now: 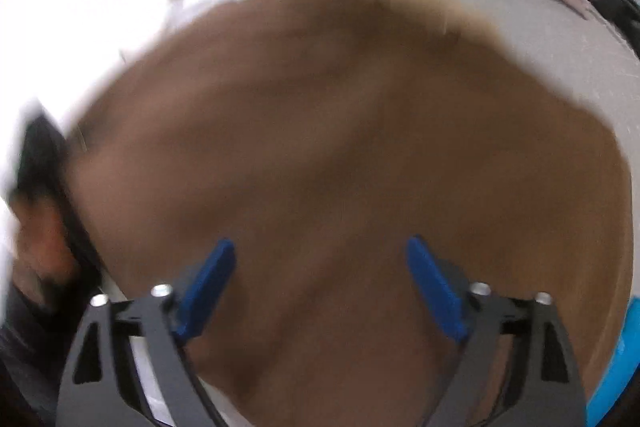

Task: Fold large clothes

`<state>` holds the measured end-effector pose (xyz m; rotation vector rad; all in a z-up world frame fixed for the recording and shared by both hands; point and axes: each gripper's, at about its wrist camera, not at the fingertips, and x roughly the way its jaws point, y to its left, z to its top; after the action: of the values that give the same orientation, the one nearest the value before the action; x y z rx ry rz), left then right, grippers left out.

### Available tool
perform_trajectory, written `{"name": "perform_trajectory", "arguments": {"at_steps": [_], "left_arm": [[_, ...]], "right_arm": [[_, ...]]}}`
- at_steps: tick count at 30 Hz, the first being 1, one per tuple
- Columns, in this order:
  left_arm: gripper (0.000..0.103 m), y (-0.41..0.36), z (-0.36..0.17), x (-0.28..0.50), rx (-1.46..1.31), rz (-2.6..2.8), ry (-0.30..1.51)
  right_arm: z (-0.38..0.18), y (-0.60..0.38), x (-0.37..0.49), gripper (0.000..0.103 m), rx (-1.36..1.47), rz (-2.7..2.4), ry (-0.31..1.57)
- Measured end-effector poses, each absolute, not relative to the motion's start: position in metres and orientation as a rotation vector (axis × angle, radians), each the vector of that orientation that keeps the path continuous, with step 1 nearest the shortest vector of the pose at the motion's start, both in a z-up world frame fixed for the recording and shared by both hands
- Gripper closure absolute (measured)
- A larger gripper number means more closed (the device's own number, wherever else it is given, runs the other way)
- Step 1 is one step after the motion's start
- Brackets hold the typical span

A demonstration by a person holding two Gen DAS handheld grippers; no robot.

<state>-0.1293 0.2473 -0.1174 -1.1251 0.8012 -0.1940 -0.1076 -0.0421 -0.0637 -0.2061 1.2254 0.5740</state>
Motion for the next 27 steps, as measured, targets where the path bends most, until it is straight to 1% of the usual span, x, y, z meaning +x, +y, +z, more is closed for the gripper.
{"name": "perform_trajectory", "arguments": {"at_steps": [1,3,5,7,9,11,12,13,15,17,19,20,21,22,23,25,27], "left_arm": [[0.075,0.246,-0.117,-0.129,-1.126,-0.191,0.798],[0.075,0.244,-0.115,-0.130,-1.127,-0.173,0.789],[0.075,0.242,-0.112,-0.132,-1.119,-0.165,0.782],[0.075,0.241,-0.109,-0.133,-1.111,-0.156,0.779],[0.076,0.241,-0.109,-0.134,-1.113,-0.149,0.776],[0.076,0.239,-0.105,-0.133,-1.100,-0.140,0.768],[0.076,0.237,-0.102,-0.133,-1.091,-0.142,0.764],[0.076,0.235,-0.097,-0.132,-1.077,-0.133,0.759],[0.077,0.232,-0.087,-0.132,-1.056,-0.130,0.751],[0.077,0.230,-0.080,-0.131,-1.036,-0.127,0.750],[0.077,0.228,-0.076,-0.131,-1.023,-0.116,0.750],[0.077,0.228,-0.075,-0.130,-1.029,-0.109,0.748],[0.077,0.226,-0.073,-0.131,-1.038,-0.101,0.740],[0.077,0.225,-0.071,-0.131,-1.045,-0.102,0.732],[0.077,0.222,-0.066,-0.131,-1.043,-0.100,0.716],[0.077,0.214,-0.053,-0.132,-1.006,-0.108,0.692],[0.077,0.204,-0.036,-0.130,-0.957,-0.121,0.671]], "right_arm": [[-0.075,-0.042,-0.115,0.012,-0.206,0.566,1.187],[-0.077,-0.044,-0.113,0.012,-0.176,0.563,1.181],[-0.060,-0.050,-0.109,0.012,-0.104,0.545,1.188],[-0.036,-0.058,-0.120,0.012,-0.081,0.536,1.105],[-0.029,-0.065,-0.131,0.012,-0.096,0.494,1.076],[-0.056,-0.064,-0.134,0.011,-0.135,0.430,1.166],[-0.077,-0.060,-0.136,0.008,-0.166,0.437,1.182],[-0.079,-0.063,-0.138,0.007,-0.144,0.439,1.154],[-0.065,-0.072,-0.136,0.007,-0.056,0.450,1.152],[-0.042,-0.082,-0.141,0.007,0.046,0.495,1.044],[-0.035,-0.080,-0.137,0.007,0.026,0.465,1.010],[-0.045,-0.073,-0.130,0.007,-0.003,0.461,1.050],[-0.069,-0.060,-0.122,0.005,-0.076,0.444,1.136],[-0.080,-0.050,-0.122,0.005,-0.132,0.437,1.141],[-0.080,-0.046,-0.124,0.005,-0.154,0.429,1.109],[-0.072,-0.048,-0.120,0.005,-0.158,0.427,1.157],[-0.062,-0.054,-0.111,0.005,-0.102,0.460,1.185]]}}
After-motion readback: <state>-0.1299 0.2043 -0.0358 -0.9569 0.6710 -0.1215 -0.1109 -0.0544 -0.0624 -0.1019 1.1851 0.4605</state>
